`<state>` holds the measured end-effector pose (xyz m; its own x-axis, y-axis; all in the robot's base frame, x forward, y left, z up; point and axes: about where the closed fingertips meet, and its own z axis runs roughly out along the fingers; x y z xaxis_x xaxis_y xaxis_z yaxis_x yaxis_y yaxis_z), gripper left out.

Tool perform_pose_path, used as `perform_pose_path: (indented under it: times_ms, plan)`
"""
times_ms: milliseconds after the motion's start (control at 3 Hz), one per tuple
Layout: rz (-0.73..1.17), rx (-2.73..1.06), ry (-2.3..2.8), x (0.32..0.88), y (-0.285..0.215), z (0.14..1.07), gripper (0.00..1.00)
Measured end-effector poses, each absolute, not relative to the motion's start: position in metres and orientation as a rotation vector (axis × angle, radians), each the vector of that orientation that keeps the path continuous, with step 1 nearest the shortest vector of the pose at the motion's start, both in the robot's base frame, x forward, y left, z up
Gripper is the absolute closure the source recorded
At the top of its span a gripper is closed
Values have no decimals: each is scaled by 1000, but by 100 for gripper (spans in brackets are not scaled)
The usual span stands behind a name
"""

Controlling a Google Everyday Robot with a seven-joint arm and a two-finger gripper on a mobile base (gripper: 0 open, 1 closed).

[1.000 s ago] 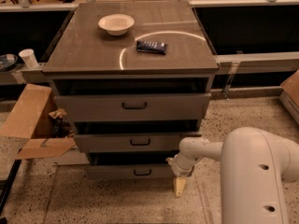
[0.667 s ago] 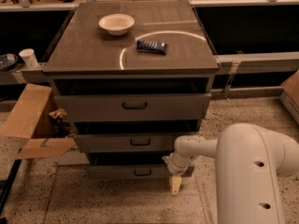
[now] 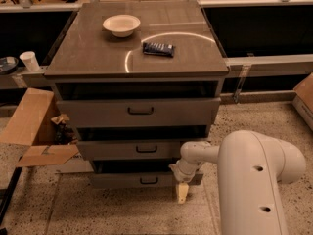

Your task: Open bottom drawer

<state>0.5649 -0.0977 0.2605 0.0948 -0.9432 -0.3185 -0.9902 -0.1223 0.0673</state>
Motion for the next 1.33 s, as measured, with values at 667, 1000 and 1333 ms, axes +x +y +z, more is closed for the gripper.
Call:
perform_pose_path:
  times_ms: [667, 1000, 1333]
  plan:
    - [315, -2206, 1886, 589, -104, 227, 0]
    - [260, -2209, 1862, 608, -109, 208, 0]
    - [256, -2202, 1904, 621, -116, 180, 0]
